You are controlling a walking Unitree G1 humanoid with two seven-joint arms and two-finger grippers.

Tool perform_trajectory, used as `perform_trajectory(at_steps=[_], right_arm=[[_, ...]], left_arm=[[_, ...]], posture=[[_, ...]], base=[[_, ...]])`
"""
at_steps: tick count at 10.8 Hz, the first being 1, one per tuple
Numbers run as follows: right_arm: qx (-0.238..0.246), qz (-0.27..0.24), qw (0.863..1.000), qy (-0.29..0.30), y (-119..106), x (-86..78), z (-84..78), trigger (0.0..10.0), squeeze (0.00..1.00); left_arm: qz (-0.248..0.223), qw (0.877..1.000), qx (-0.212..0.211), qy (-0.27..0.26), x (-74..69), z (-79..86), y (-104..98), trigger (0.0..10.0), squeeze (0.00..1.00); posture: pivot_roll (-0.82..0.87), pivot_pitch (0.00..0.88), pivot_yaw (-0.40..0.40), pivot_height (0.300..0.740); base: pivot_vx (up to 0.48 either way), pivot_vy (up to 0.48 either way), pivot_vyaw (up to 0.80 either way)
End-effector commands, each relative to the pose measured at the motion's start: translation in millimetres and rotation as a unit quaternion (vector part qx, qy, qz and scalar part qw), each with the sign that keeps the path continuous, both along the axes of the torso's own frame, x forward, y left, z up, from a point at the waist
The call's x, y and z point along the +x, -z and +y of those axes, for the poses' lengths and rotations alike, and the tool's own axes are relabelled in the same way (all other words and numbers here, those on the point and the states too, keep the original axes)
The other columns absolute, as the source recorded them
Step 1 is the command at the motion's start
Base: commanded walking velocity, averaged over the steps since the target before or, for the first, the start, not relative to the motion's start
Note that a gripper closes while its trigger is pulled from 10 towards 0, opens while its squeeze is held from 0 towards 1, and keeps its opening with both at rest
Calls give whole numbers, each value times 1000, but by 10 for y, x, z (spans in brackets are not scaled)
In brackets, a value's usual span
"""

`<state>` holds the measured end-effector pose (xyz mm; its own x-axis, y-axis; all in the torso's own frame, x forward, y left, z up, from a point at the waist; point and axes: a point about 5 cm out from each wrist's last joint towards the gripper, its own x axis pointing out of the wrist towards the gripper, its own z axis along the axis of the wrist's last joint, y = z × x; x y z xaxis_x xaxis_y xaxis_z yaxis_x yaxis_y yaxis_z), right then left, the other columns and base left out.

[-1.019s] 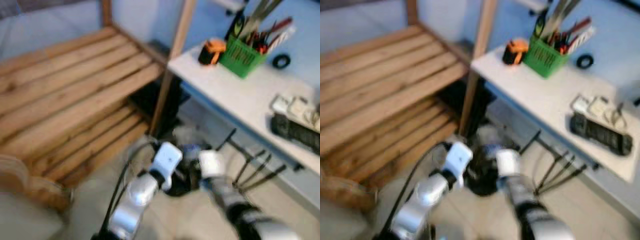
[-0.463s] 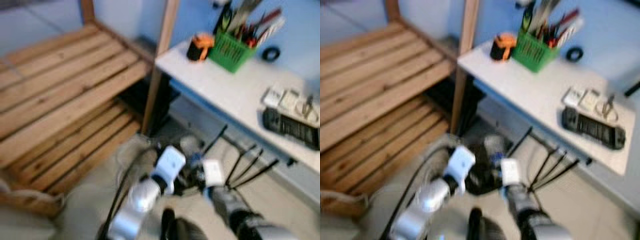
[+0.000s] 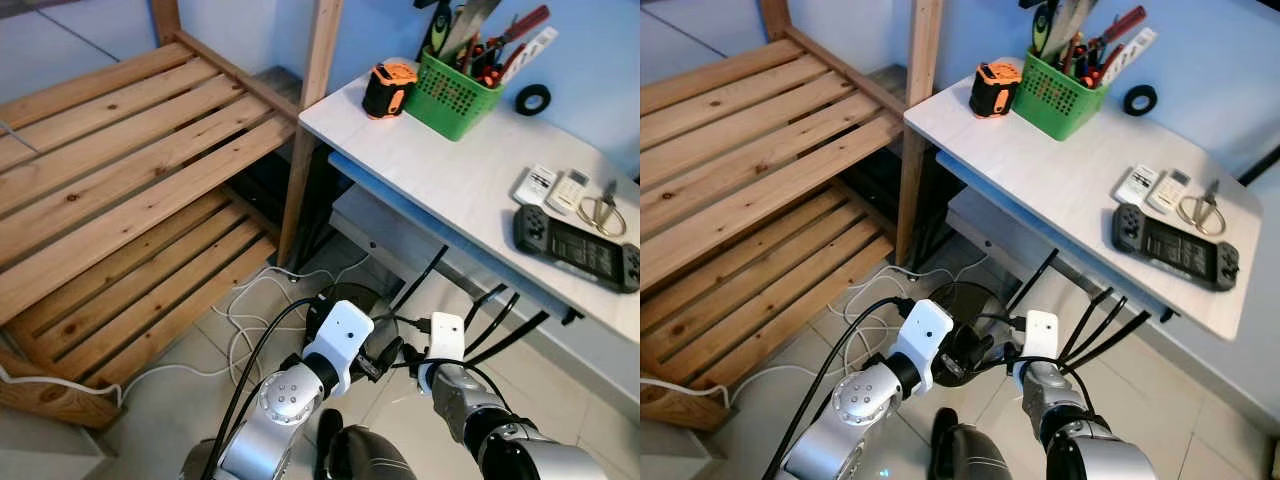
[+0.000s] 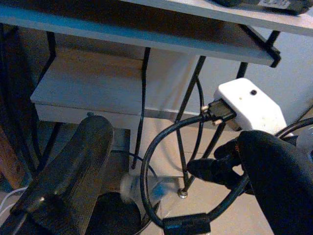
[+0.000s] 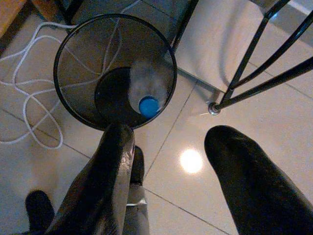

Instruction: Clean up the room

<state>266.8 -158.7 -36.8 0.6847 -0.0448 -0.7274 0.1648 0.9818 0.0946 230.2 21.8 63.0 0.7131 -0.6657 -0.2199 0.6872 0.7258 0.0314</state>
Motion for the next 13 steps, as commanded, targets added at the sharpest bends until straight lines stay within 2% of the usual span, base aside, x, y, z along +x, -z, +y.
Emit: perform_trajectory(at_steps=[1,2,5,7,8,9,10,11,12,13], right_arm=[[13,-6,1000,14,-38,46,-28,10000,1000],[21,-11,1000,20,-57,68,-35,10000,1000],[30,-41,999,20,-195,223,-81,10000,1000],[10,-75,997,-10,-307,333,-91,10000,0],[2,-89,996,-25,-342,361,-107,10000,0],[-11,-122,992,-35,-411,397,-224,10000,0],[-21,-174,984,-30,-497,394,-430,10000,0],[-32,-223,974,-35,-561,329,-596,10000,0],[-28,-240,970,-39,-562,244,-642,10000,0],[-19,-241,969,-55,-514,65,-680,10000,0]], left_arm=[[-5,999,-34,17,-12,-243,-110,10000,0],[-7,999,-34,18,10,-254,-112,10000,0],[-34,999,-31,16,193,-332,-181,10000,0],[-45,999,-14,8,284,-258,-168,10000,0],[-46,999,-11,4,312,-219,-161,10000,0],[-52,999,-5,0,374,-177,-147,10000,0],[-65,998,0,-4,443,-152,-174,10000,0],[-72,997,5,-13,486,-86,-174,10000,0],[-66,998,7,-15,456,-30,-134,10000,0],[-52,998,9,-19,411,32,-71,10000,0]], posture=[[267,198,-194,740],[269,186,-203,740],[291,103,-261,740],[294,75,-267,740],[292,43,-278,740],[284,2,-295,740],[261,0,-296,740],[240,0,-283,740],[228,0,-277,740],[205,0,-266,740]], base=[[0,0,0],[0,0,0],[0,0,0],[0,0,0],[0,0,0],[0,0,0],[0,0,0],[0,0,0],[0,0,0],[0,0,0]])
